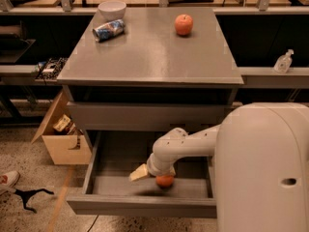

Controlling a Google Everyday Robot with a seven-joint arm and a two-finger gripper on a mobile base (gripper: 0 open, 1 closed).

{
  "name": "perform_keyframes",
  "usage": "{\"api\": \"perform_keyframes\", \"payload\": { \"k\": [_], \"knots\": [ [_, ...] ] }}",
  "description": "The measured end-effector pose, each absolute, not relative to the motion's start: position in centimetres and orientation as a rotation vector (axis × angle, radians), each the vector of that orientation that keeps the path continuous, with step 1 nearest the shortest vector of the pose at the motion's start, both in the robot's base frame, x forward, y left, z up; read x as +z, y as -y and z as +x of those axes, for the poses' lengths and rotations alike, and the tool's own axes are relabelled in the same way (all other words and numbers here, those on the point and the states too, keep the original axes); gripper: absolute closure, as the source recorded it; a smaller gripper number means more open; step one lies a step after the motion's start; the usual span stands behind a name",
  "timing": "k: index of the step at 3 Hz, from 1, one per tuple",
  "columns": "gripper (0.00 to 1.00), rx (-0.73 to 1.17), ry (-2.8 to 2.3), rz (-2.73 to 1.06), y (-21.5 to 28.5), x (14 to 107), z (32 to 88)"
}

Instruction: Pick orange from middle drawer and place on counter

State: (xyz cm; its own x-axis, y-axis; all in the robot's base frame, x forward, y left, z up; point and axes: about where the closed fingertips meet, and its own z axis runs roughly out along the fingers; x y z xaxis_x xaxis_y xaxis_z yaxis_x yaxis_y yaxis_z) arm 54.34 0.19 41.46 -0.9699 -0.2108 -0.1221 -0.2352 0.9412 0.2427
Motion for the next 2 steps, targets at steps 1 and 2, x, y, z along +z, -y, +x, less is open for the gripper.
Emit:
{"api": "perform_keyframes", "payload": {
  "k": [1, 2],
  "knots": [
    [0.0, 0.364, -2.973, -0.35, -0.4, 40.4, 55.5],
    [0.15, 0.355, -2.966, -0.349, -0.3, 39.1, 56.0]
  ]
}}
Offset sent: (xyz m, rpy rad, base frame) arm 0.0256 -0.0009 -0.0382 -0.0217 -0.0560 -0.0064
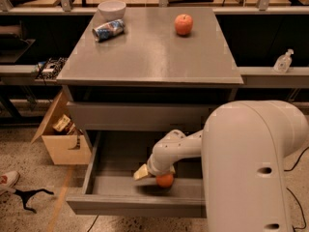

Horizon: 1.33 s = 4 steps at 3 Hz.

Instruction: Pick orange from middle drawer and place on counter

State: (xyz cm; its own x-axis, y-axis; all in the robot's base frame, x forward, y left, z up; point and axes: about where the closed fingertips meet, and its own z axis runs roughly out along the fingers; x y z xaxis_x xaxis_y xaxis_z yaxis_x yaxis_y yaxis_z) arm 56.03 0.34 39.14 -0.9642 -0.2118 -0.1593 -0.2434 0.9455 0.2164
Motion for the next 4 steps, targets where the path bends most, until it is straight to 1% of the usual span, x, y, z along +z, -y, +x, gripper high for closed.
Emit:
{"api": "perform_keyframes", "payload": {
  "k": [3, 4],
  "knots": [
    [0.86, 0.356, -2.969, -0.408, 2.7, 37.6, 56.1],
    [1.0, 0.38, -2.967, -0.427, 5.2, 39.3, 54.7]
  ]
}}
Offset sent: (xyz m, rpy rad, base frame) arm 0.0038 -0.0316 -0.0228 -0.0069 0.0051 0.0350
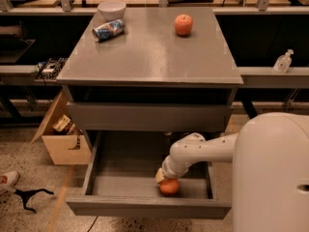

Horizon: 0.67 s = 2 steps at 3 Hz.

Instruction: Pick orange from middle drawer and place on counter

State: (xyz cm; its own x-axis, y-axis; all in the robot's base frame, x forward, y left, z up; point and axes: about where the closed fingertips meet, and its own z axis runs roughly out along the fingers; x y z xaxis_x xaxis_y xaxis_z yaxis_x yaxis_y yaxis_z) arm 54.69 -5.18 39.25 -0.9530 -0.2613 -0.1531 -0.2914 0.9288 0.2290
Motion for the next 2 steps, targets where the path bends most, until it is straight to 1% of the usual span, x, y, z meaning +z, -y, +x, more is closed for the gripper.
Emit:
{"api": "perform_keyframes", "payload": {
  "k": [1, 2],
  "knots": [
    [1.0, 0.383, -2.977, -0.421, 5.8, 39.4, 54.0],
    [1.0, 0.427, -2.958, -0.452, 5.9, 40.7, 53.7]
  ]
}}
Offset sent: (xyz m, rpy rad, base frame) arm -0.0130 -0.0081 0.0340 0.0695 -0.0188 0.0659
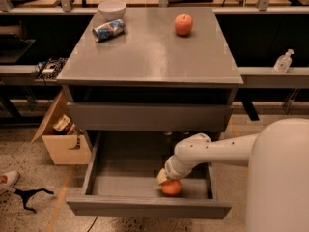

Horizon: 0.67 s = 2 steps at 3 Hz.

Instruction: Pick orange from middle drawer and place on counter

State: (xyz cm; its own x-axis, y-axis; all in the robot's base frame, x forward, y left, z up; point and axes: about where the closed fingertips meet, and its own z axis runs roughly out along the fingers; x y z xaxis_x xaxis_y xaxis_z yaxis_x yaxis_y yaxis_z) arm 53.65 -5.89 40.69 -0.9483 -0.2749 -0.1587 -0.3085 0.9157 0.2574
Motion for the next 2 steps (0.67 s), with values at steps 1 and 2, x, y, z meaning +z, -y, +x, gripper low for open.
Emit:
{"api": "perform_keyframes", "payload": {
  "k": [1, 2],
  "knots": [
    [1.0, 0.542, -2.916, -0.503, 5.4, 42.7, 53.5],
    [1.0, 0.746, -2.838, -0.519, 4.9, 47.4, 53.9]
  ]
}}
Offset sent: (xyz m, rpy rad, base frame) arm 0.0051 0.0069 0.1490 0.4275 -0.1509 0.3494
